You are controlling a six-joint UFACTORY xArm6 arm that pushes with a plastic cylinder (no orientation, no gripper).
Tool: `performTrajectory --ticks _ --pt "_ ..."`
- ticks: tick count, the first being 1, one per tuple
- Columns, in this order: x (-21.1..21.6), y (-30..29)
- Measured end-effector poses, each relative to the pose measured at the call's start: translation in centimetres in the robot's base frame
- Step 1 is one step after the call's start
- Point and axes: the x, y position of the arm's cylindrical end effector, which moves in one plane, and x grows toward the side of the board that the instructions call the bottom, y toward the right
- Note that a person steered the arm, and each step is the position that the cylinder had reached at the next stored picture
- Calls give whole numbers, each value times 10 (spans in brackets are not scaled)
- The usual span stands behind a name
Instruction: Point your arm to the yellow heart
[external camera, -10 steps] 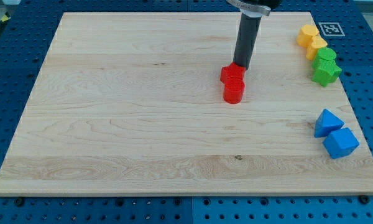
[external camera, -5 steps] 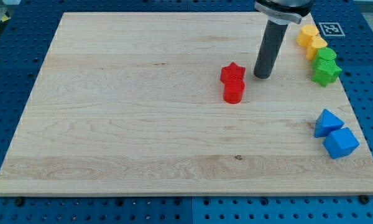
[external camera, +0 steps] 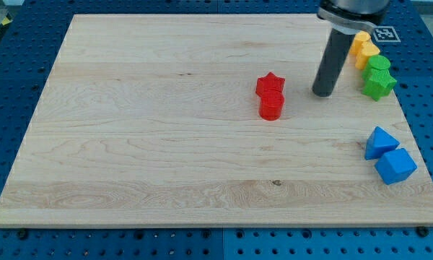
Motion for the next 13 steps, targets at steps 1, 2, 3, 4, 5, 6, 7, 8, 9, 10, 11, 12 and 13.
performTrajectory --ticks 1,2,3,4,5,6,7,8,9,10,11,12,13 --pt "8 8" --pt "23 25" --pt "24 50" --pt "30 71" --pt "35 90" --pt "40 124" --pt "40 162" --pt "39 163" --pt "9 162" --pt "-48 162" --pt "-101 162" --pt "-98 159" --pt "-95 147"
